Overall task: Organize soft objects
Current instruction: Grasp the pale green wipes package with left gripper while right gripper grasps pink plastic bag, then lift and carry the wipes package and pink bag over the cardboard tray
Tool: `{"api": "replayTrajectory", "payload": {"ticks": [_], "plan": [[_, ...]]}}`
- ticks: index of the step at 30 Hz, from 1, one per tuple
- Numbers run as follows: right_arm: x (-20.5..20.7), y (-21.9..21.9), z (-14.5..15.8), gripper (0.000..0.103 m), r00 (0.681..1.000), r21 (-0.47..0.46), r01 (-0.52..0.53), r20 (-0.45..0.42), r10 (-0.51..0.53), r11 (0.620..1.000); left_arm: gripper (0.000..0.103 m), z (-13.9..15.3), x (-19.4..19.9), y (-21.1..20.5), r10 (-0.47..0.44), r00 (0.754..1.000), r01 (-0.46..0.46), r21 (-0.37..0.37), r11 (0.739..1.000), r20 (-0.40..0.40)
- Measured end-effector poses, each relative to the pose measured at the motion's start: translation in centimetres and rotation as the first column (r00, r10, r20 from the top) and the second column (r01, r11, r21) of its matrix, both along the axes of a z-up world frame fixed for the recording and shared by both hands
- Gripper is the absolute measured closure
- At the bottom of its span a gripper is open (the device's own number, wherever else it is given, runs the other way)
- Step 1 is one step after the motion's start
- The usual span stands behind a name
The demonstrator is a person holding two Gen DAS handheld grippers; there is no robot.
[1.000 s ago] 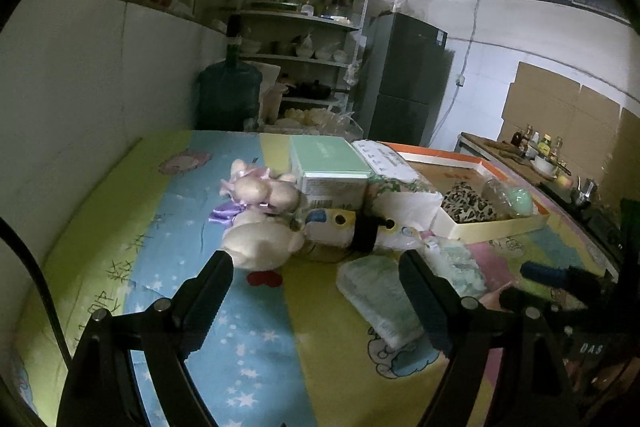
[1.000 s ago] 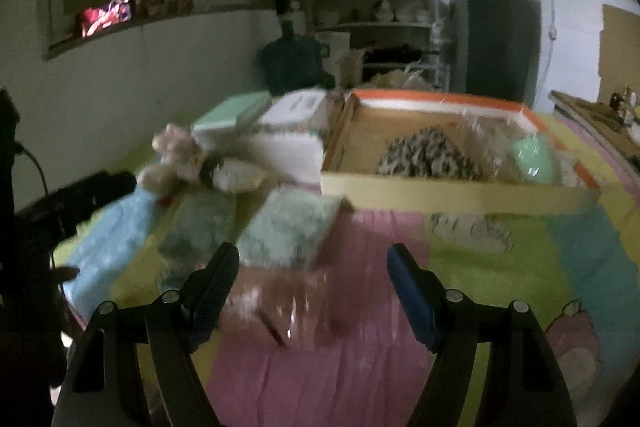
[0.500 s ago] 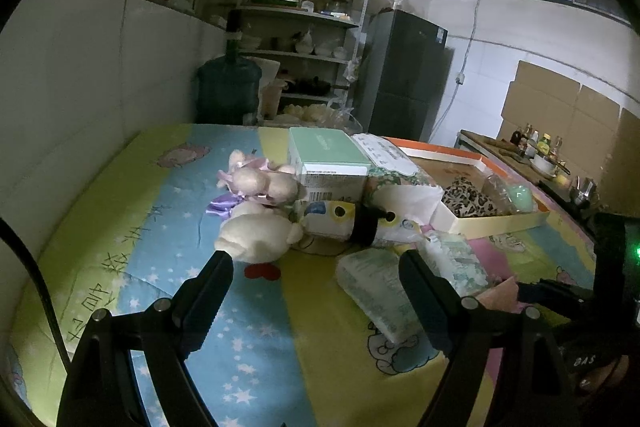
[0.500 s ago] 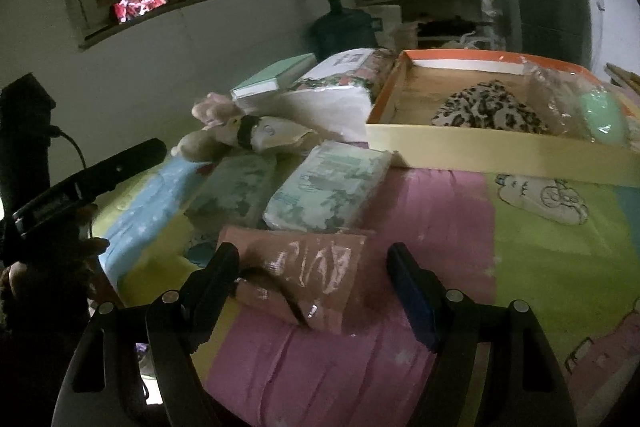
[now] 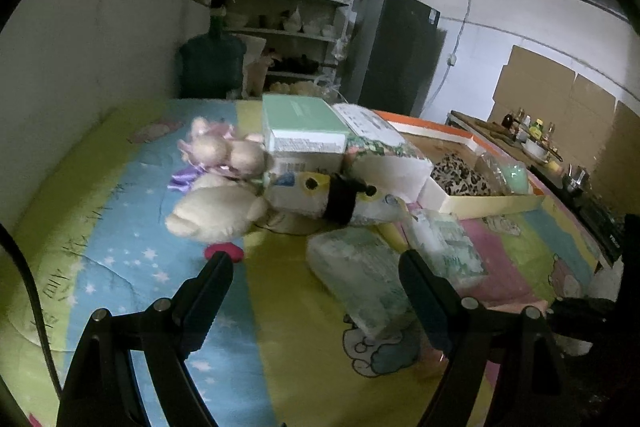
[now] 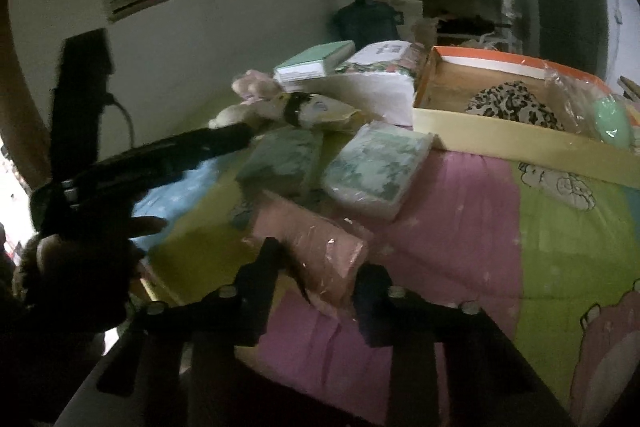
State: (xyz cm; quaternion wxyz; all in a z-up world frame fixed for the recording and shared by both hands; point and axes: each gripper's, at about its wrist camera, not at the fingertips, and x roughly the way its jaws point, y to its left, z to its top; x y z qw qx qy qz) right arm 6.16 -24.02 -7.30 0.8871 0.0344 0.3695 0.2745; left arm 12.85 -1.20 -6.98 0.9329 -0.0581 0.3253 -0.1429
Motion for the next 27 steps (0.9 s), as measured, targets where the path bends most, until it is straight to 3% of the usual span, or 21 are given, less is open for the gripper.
{"api": "replayTrajectory", "payload": {"ticks": [9, 16, 18, 20, 27], "plan": [[-1.3, -2.0, 1.1, 0.086, 0.999, 0.029, 0.029, 0.036, -0.030, 0.999, 0.018, -2.1, 2.1, -2.1, -0.027, 0.995, 0.025, -0.023, 0.999, -0.100], [-1.8, -4.7, 2.0, 0.086, 0.994, 0.091, 0.077, 0.071, -0.084, 0.993, 0.019, -2.3, 2.2, -3.5, -0.028, 0.995, 0.029, 0.005, 1.000, -0.101], [-1.7, -5.0, 2.2, 0.086, 0.992, 0.102, 0.085, 0.080, -0.093, 0.991, 0.037, -2.2, 2.0, -3.7, -0.054, 0.994, 0.053, -0.013, 0.999, -0.095], [-1.7, -5.2, 2.2, 0.086, 0.991, 0.107, 0.091, 0.088, -0.101, 0.990, 0.045, -2.2, 1.9, -3.7, -0.055, 0.994, 0.053, -0.025, 0.998, -0.095], [-1.4, -5.4, 2.7, 0.086, 0.986, 0.117, 0.106, 0.114, -0.120, 0.987, 0.057, -1.8, 1.1, -3.5, -0.052, 0.996, 0.049, -0.042, 0.998, -0.078]]}}
